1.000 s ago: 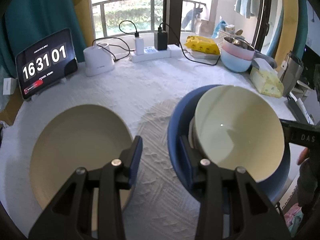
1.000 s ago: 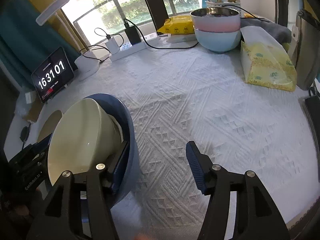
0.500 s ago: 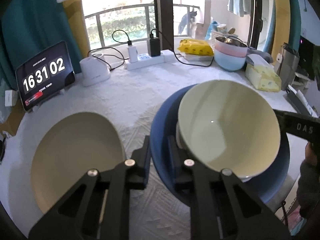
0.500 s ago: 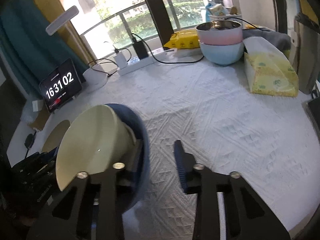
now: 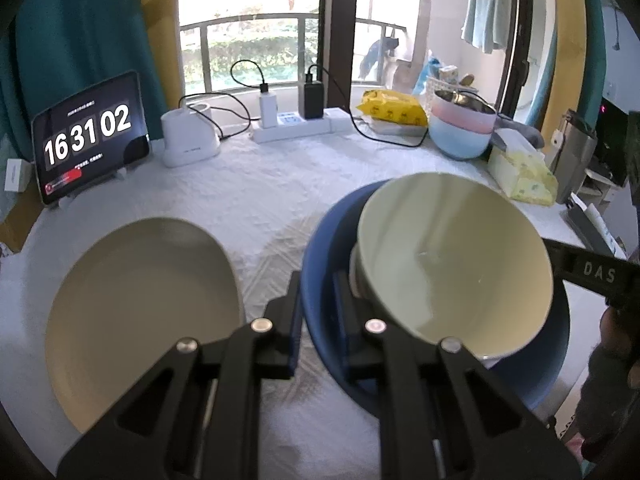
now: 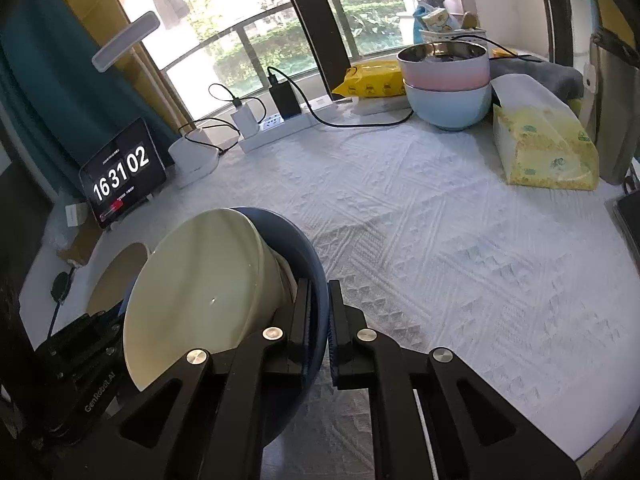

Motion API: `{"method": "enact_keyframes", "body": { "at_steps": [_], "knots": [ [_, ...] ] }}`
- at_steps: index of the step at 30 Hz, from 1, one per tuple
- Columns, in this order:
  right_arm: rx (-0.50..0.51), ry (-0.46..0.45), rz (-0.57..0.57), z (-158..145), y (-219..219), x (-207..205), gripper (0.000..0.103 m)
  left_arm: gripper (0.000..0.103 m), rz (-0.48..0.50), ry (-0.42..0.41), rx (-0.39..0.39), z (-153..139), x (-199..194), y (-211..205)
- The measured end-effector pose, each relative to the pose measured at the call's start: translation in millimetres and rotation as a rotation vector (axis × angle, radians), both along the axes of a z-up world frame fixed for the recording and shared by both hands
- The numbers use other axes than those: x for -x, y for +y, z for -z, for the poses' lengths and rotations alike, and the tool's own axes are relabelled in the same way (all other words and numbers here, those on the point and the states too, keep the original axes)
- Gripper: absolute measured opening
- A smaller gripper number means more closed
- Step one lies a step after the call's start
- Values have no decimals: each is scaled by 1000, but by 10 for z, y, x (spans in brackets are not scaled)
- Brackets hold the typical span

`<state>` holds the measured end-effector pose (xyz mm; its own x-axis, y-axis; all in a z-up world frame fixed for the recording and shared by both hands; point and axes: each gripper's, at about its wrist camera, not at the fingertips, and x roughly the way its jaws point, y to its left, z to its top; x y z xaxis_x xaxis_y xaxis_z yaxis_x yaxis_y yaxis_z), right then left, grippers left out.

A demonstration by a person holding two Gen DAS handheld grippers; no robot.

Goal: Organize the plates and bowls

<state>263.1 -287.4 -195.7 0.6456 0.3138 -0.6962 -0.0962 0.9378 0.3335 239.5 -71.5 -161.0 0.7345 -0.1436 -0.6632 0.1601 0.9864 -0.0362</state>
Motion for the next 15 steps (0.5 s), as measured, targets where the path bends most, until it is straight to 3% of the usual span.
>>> {"method": "enact_keyframes", "body": {
  "at_steps": [15],
  "knots": [
    [35, 10, 33, -91, 12, 71, 8, 11, 29, 28, 66, -30, 17, 22]
  ]
}}
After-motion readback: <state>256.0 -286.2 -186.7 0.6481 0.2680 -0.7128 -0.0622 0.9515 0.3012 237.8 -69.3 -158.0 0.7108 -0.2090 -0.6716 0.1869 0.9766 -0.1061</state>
